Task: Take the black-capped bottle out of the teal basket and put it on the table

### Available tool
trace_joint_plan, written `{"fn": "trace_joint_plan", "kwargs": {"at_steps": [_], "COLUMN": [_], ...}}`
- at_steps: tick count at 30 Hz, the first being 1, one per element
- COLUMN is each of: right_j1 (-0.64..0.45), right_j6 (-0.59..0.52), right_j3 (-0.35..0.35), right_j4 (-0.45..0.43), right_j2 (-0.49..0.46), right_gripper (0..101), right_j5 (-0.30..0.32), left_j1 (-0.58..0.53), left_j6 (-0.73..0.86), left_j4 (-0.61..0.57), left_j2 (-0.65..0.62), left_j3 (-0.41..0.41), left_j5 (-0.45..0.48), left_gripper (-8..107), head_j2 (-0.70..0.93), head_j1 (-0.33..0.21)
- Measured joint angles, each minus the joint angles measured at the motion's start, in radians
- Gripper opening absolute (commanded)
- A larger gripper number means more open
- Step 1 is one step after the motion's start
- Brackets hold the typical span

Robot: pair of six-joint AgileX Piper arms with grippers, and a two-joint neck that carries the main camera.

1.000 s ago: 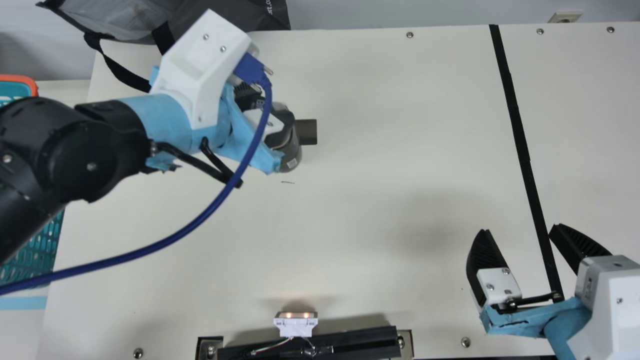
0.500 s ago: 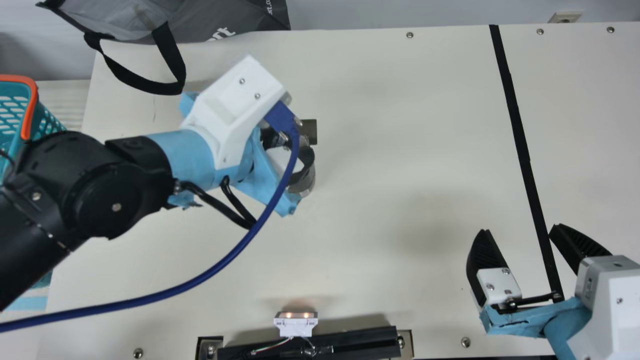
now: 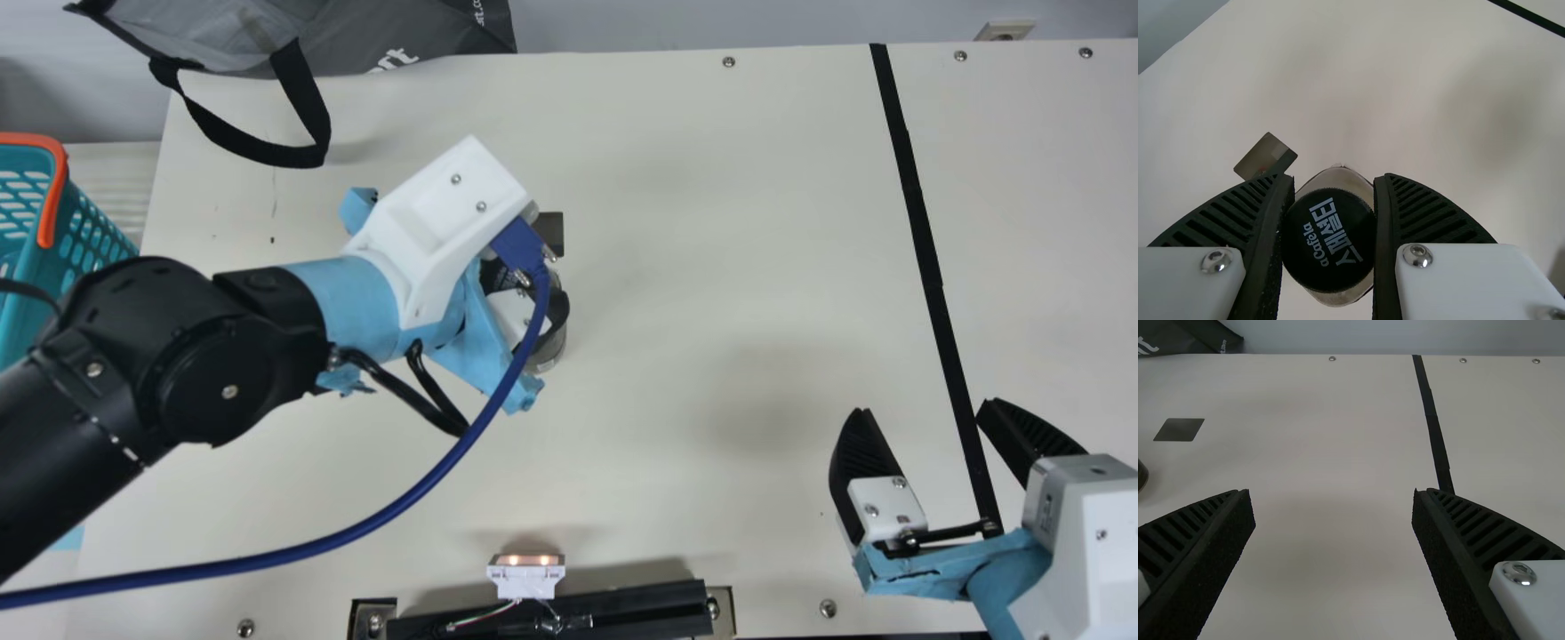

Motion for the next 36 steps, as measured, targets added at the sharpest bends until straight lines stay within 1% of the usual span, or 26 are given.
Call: {"fn": "trace_joint_plan", "kwargs": {"at_steps": [18, 32, 33, 34, 36], "right_j1": [0.0, 0.0, 0.0, 0.0, 0.0], "right_j6": [0.0, 0.0, 0.0, 0.0, 0.0], "right_j3": [0.0, 0.0, 0.0, 0.0, 0.0], "right_j4": [0.0, 0.0, 0.0, 0.0, 0.0], "right_j2": [0.0, 0.0, 0.0, 0.0, 0.0], "right_gripper": [91, 91, 91, 91, 91], "right_j5": [0.0, -0.001, -0.001, -0.001, -0.001], "left_j1": [-0.009, -0.012, -0.013, -0.014, -0.014], "left_j6": [0.012, 0.014, 0.014, 0.014, 0.012], "left_j4": [0.002, -0.016, -0.018, -0.018, -0.016], "left_j2": [0.014, 0.02, 0.02, 0.021, 0.021], "left_j3": [0.027, 0.037, 0.037, 0.037, 0.037], "left_j5": [-0.012, -0.04, -0.04, -0.041, -0.044], "left_gripper": [0, 0, 34, 107, 107], "head_j2": [0.0, 0.0, 0.005, 0.0, 0.005], "head_j1": [0.0, 0.0, 0.0, 0.005, 0.0]}}
